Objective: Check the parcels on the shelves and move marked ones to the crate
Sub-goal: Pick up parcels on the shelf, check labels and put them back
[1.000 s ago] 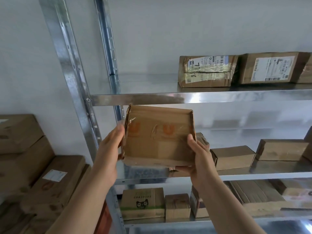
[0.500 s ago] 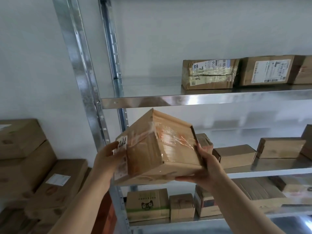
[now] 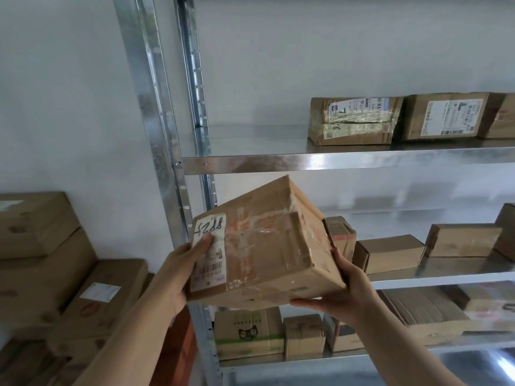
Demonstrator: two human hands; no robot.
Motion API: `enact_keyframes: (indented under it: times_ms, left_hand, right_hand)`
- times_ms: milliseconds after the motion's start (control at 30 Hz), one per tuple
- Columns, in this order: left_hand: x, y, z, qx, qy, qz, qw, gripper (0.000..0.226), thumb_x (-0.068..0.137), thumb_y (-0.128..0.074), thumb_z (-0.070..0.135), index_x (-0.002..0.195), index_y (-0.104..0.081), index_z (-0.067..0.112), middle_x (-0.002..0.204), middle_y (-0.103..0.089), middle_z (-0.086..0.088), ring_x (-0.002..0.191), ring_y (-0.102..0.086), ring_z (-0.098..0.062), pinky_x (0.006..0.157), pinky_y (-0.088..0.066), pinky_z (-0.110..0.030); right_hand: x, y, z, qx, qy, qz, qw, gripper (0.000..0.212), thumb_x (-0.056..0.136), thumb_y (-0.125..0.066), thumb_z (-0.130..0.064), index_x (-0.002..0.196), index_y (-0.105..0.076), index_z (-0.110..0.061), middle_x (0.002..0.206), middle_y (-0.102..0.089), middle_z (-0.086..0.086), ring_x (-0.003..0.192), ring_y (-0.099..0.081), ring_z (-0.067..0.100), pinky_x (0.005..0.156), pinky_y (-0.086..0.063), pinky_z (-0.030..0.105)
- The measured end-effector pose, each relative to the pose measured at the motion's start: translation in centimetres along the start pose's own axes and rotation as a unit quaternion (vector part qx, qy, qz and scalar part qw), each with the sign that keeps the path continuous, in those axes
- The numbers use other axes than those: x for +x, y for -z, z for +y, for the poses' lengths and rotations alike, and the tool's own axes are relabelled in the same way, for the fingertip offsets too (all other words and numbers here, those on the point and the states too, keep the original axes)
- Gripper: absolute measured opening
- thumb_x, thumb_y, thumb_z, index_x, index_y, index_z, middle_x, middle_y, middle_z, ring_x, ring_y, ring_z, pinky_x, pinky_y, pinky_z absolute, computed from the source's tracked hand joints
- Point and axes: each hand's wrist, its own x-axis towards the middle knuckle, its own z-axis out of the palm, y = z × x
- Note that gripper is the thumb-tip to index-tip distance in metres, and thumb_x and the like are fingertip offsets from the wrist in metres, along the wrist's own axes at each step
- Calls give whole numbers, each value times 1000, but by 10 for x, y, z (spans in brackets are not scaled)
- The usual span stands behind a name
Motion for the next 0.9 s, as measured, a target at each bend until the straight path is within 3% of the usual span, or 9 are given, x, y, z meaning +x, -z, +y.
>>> enact_keyframes:
  times_ms: [233,467,533,600,667,733,800,833,900]
  left_hand:
    - [-8,10,5,-32,-35,9,999,36,85,-74,34,116,-67,17,99,-78,-8,86,-76,-29,71,-58,-41]
    - [-10,17,4,-10,-72,39,997,31,86,-73,32,113,-66,18,94,-79,-4,84,-77,-27,75,-60,-44]
    - [-6,20,5,0,-81,47,996,31,86,-73,32,112,-66,18,93,-79,-3,84,-77,-26,76,-61,-46]
    - [-2,22,5,13,-95,50,994,31,86,-73,33,112,-66,17,93,-79,-3,84,-77,-25,78,-61,-47]
    - [1,22,5,26,-111,48,992,30,87,-72,34,111,-65,17,95,-79,-3,84,-77,-24,81,-61,-50]
    - [3,22,5,41,-124,48,990,28,88,-71,35,110,-65,17,96,-79,-2,84,-77,-23,81,-61,-51]
    - [6,22,2,46,-134,47,989,27,89,-71,35,110,-65,18,96,-78,-2,83,-77,-22,79,-61,-51]
    - [6,23,1,47,-137,45,988,27,90,-71,35,111,-65,19,97,-78,-1,84,-77,-22,79,-62,-50]
    - [7,24,-4,58,-139,37,988,29,89,-71,35,112,-64,20,99,-78,0,86,-77,-21,80,-61,-50]
  right_hand:
    - [0,-9,5,-100,37,68,992,47,93,-65,-44,133,-64,-18,136,-63,19,123,-59,47,92,-47,76]
    - [2,-50,11,-367,114,163,909,26,106,-49,-29,124,-65,-19,116,-66,7,113,-61,30,85,-55,50]
    - [2,-61,13,-391,127,167,896,27,107,-45,-27,118,-68,-16,91,-68,1,90,-64,21,67,-51,36]
    - [-3,-73,17,-396,140,173,891,30,109,-43,-23,95,-67,-11,55,-64,-6,52,-63,7,43,-45,21]
    - [-6,-82,21,-387,159,177,891,37,109,-43,-21,77,-60,-12,42,-59,-9,39,-58,3,36,-42,15]
    - [-2,-88,23,-362,181,165,899,39,108,-45,-31,79,-62,-12,58,-69,-3,63,-68,13,60,-57,20]
    - [-1,-97,26,-330,185,176,909,47,99,-51,-60,98,-68,-16,93,-76,4,95,-71,24,95,-57,43]
    - [-2,-99,26,-313,183,183,914,56,91,-52,-72,106,-68,-21,104,-75,6,103,-70,27,101,-53,50]
    - [-4,-99,22,-294,194,174,919,64,81,-50,-84,103,-62,-25,104,-73,7,100,-70,27,95,-54,49]
